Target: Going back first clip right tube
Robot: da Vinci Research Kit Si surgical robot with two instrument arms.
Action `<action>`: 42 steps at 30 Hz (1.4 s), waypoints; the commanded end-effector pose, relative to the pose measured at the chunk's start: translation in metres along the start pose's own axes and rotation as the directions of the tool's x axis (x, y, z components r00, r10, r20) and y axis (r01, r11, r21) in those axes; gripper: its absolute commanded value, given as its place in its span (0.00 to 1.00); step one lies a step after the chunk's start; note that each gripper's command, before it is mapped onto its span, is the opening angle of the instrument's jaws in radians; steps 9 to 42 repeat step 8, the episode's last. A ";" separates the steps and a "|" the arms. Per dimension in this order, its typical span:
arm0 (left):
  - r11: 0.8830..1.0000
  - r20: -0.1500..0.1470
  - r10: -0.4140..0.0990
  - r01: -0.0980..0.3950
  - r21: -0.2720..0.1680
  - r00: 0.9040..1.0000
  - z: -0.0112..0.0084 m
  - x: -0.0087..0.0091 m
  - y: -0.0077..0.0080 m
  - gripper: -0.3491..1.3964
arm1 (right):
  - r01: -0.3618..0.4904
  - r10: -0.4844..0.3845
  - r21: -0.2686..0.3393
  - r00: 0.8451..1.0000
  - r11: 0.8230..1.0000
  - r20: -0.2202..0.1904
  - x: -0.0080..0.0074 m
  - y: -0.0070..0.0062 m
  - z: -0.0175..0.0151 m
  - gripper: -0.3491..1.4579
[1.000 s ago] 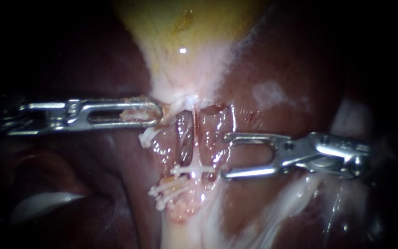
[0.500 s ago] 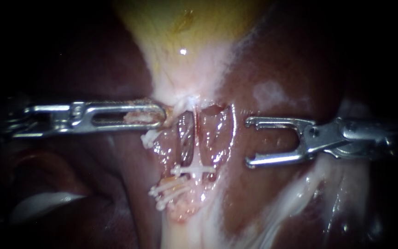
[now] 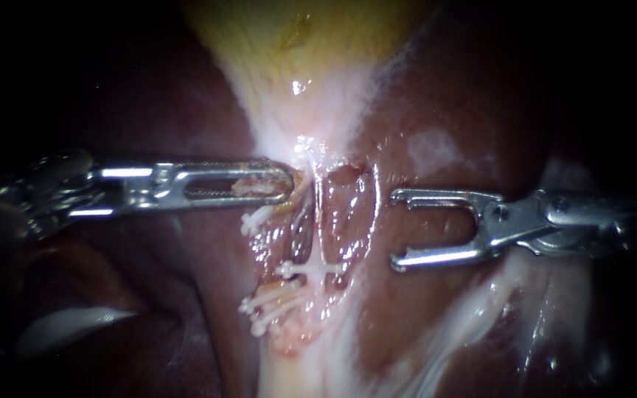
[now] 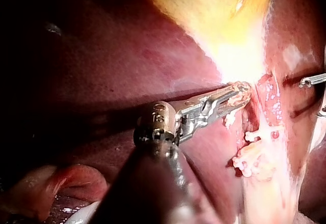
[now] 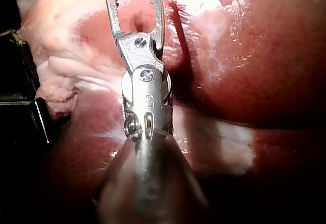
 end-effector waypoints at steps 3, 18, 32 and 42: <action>1.000 -0.001 0.000 0.000 -0.001 1.000 0.0000 0.0000 0.0000 0.00 | 0.000 0.000 0.000 1.000 1.000 0.000 0.0000 0.0000 0.0000 0.47; 1.000 -0.003 0.000 0.000 0.002 1.000 0.0000 0.0000 0.0000 0.00 | 0.000 0.000 0.000 1.000 1.000 0.000 0.0000 0.0000 0.0000 0.47; 1.000 -0.003 0.000 0.000 0.002 1.000 0.0000 0.0000 0.0000 0.00 | 0.000 0.000 0.000 1.000 1.000 0.000 0.0000 0.0000 0.0000 0.47; 1.000 -0.003 0.000 0.000 0.002 1.000 0.0000 0.0000 0.0000 0.00 | 0.000 0.000 0.000 1.000 1.000 0.000 0.0000 0.0000 0.0000 0.47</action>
